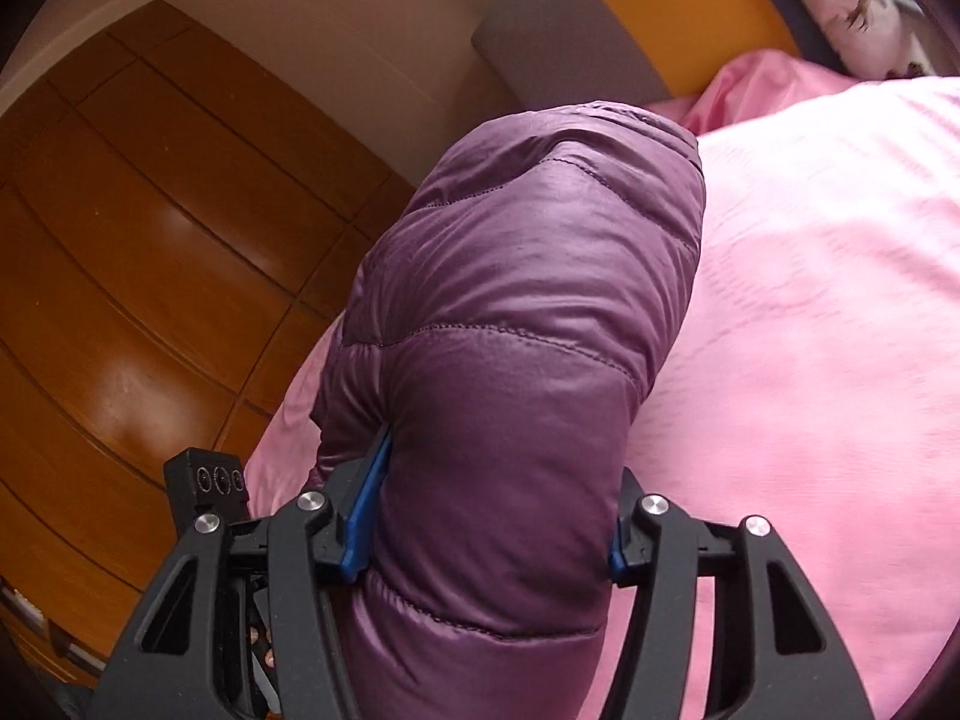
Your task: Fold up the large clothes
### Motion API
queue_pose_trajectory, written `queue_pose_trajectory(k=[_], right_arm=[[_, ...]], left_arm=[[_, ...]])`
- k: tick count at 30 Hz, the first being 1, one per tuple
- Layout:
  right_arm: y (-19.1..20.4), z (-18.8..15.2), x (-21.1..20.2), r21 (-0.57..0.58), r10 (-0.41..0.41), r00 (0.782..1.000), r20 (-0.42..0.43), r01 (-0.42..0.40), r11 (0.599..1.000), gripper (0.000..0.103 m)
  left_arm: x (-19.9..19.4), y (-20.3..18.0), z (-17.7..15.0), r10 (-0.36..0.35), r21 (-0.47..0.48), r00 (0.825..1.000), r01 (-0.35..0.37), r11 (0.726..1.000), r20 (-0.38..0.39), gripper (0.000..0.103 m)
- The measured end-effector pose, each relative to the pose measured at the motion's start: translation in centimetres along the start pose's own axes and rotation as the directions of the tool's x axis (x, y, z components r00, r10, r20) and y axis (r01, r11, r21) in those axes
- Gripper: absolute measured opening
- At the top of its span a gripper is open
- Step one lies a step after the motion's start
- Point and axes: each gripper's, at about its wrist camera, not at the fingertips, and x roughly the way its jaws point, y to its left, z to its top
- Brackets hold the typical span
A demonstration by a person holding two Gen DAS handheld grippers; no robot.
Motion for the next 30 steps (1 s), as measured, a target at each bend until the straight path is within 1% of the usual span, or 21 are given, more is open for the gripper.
queue_pose_trajectory(k=[3,5,7,10,13,15,17,19,20,21,22,23,24,26,29,30], right_arm=[[-1.5,0.0,-4.8,0.001,-0.054,0.996,0.069,0.054,0.999,0.055],[-3.1,-0.2,-8.0,0.025,-0.098,0.989,0.112,0.096,0.995,0.055],[-5.2,0.0,-11.1,0.062,-0.156,0.976,0.152,0.148,0.987,0.055],[-8.3,-0.7,-15.1,0.114,-0.251,0.949,0.190,0.232,0.966,0.055],[-11.8,-2.0,-18.2,0.180,-0.351,0.919,0.181,0.320,0.930,0.055],[-13.9,-3.4,-18.8,0.225,-0.390,0.907,0.157,0.351,0.909,0.059],[-14.9,-4.4,-19.1,0.260,-0.402,0.903,0.154,0.356,0.898,0.062],[-14.7,-4.6,-19.6,0.268,-0.417,0.894,0.166,0.366,0.891,0.067],[-13.9,-4.0,-19.1,0.268,-0.433,0.885,0.171,0.381,0.885,0.075],[-13.5,-4.0,-19.2,0.268,-0.464,0.869,0.174,0.412,0.871,0.084],[-13.1,-3.9,-19.4,0.267,-0.494,0.851,0.178,0.442,0.857,0.088],[-12.1,-3.8,-19.8,0.256,-0.541,0.818,0.194,0.490,0.833,0.091],[-12.3,-3.2,-20.4,0.245,-0.568,0.796,0.209,0.520,0.818,0.091],[-10.2,-3.1,-21.0,0.226,-0.612,0.750,0.249,0.570,0.790,0.091],[-7.1,-2.9,-20.5,0.177,-0.629,0.723,0.287,0.605,0.776,0.091],[-6.3,-3.2,-20.4,0.160,-0.628,0.720,0.296,0.611,0.775,0.091]], left_arm=[[2.9,-3.8,0.3,-0.055,0.056,0.997,0.058,0.997,-0.051,0.023],[5.0,-6.7,0.5,-0.084,0.098,0.993,0.092,0.991,-0.086,0.023],[7.9,-10.4,0.5,-0.118,0.149,0.984,0.138,0.979,-0.135,0.022],[11.9,-15.2,0.3,-0.130,0.217,0.972,0.172,0.961,-0.198,0.022],[15.4,-19.1,-0.4,-0.111,0.274,0.961,0.181,0.944,-0.252,0.022],[17.3,-21.4,-1.1,-0.069,0.335,0.960,0.161,0.928,-0.271,0.022],[18.4,-22.6,-1.6,-0.040,0.376,0.961,0.145,0.915,-0.274,0.022],[18.5,-23.5,-2.0,-0.004,0.417,0.966,0.116,0.902,-0.260,0.022],[18.3,-23.8,-2.2,0.011,0.431,0.967,0.103,0.896,-0.253,0.022],[17.7,-24.0,-2.3,0.032,0.446,0.970,0.081,0.891,-0.240,0.022],[17.2,-24.4,-2.5,0.044,0.453,0.972,0.068,0.889,-0.232,0.022],[16.7,-24.6,-2.2,0.049,0.455,0.974,0.059,0.889,-0.223,0.022],[16.2,-24.6,-2.0,0.049,0.454,0.975,0.056,0.889,-0.215,0.025],[14.6,-24.7,-1.0,0.047,0.451,0.983,0.039,0.892,-0.178,0.026],[12.9,-24.7,1.1,0.014,0.436,0.991,0.045,0.899,-0.131,0.026],[12.4,-25.2,2.0,-0.008,0.430,0.993,0.058,0.901,-0.117,0.026]])
